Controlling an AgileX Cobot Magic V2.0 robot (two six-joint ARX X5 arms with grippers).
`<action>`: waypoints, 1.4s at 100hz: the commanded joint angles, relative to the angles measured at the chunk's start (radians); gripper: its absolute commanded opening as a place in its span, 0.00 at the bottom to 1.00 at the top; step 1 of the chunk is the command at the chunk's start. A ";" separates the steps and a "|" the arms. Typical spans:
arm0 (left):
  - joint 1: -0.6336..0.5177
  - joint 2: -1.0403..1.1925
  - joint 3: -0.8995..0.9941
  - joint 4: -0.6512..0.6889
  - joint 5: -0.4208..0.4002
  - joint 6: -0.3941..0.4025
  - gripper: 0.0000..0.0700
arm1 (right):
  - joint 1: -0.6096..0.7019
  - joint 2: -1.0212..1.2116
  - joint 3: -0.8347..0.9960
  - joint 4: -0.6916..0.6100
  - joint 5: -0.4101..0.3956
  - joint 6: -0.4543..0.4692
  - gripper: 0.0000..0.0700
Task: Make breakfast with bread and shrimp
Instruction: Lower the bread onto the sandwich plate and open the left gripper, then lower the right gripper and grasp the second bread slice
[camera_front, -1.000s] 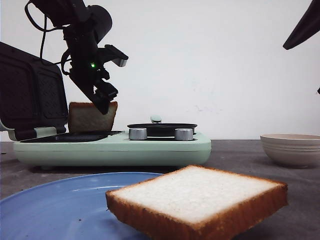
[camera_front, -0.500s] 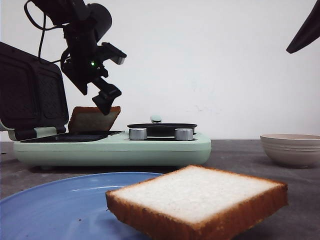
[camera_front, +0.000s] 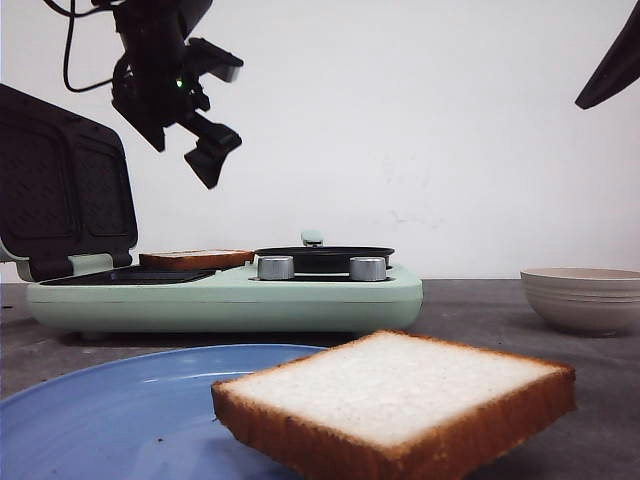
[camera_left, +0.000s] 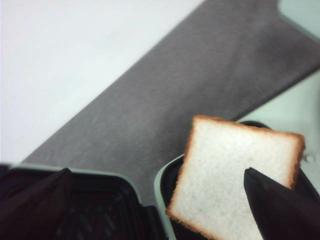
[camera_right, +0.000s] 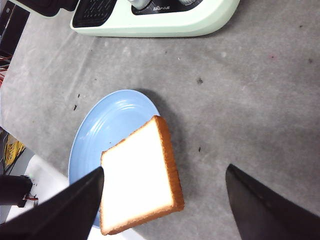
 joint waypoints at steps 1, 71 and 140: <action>-0.008 -0.046 0.026 -0.005 -0.021 -0.101 1.00 | 0.003 0.006 0.014 0.012 0.000 -0.012 0.68; 0.023 -0.705 0.024 -0.453 0.375 -0.388 0.01 | 0.003 0.213 0.013 0.043 -0.011 0.000 0.65; -0.036 -1.100 0.023 -0.589 0.370 -0.371 0.01 | 0.106 0.581 0.013 0.109 -0.157 -0.198 0.65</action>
